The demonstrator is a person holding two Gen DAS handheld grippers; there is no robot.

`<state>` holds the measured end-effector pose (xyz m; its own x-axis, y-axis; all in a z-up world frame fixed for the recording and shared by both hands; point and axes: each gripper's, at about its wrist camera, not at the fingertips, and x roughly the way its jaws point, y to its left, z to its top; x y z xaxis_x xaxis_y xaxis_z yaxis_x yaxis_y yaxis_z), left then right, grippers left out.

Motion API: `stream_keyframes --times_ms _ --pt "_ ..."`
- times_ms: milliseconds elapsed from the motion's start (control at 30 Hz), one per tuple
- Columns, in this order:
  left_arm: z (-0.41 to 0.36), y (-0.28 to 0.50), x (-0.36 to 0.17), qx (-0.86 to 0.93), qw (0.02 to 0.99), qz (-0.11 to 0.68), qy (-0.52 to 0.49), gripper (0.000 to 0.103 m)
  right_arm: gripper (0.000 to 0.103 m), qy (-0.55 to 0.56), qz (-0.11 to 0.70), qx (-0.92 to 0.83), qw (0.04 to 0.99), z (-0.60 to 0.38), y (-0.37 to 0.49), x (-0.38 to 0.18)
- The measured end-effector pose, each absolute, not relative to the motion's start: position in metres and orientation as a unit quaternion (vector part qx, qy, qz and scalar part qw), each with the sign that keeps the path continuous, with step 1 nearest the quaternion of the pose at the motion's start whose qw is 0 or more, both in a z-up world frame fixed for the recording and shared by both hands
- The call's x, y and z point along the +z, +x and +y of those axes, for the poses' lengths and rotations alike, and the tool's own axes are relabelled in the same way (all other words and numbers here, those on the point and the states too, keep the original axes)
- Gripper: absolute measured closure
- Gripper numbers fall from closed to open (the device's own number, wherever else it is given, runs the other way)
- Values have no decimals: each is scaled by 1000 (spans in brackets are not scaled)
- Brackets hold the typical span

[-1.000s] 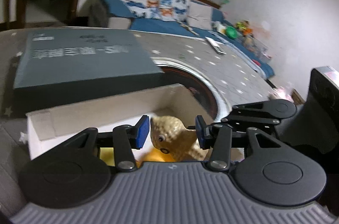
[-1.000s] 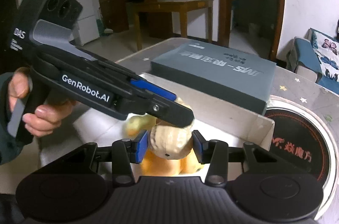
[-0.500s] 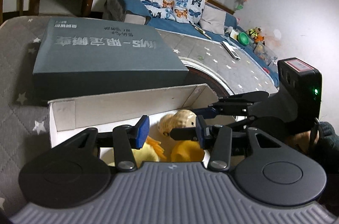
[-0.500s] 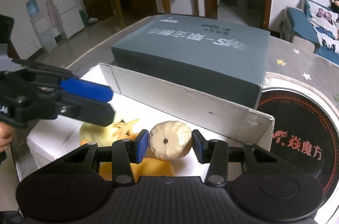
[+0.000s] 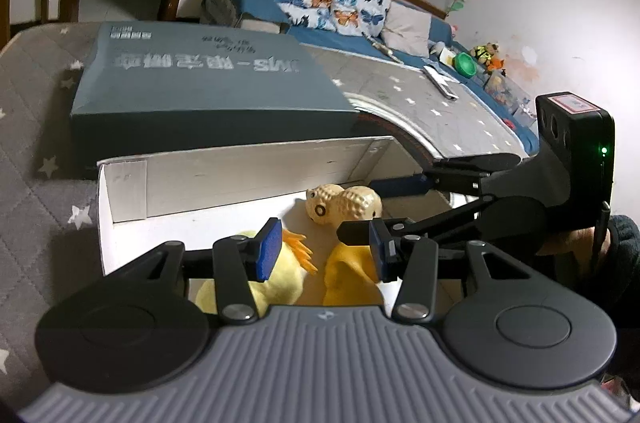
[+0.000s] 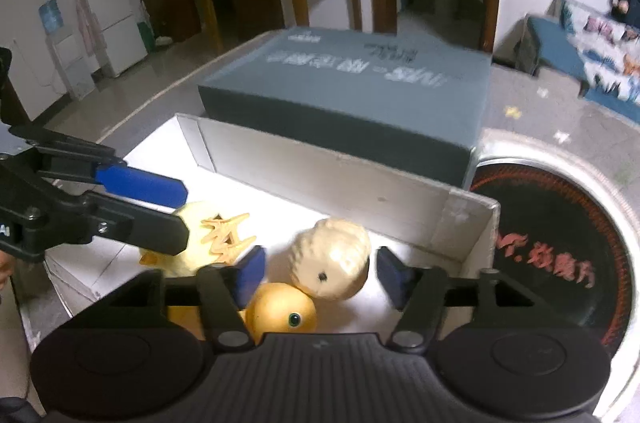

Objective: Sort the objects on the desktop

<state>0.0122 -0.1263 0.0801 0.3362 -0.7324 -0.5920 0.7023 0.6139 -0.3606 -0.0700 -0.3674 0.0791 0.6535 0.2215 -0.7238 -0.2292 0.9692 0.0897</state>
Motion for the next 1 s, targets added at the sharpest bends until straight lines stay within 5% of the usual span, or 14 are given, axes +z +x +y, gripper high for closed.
stream_keyframes --times_ms 433,833,1000 --pt "-104 -64 109 -493 812 313 3 35 0 -36 331 114 936 -370 -163 119" --pt "-142 -122 80 -559 747 356 58 34 0 10 366 86 926 -384 -262 93" --pt "-174 -115 58 -550 737 386 73 34 8 35 391 82 916 -382 -266 68"
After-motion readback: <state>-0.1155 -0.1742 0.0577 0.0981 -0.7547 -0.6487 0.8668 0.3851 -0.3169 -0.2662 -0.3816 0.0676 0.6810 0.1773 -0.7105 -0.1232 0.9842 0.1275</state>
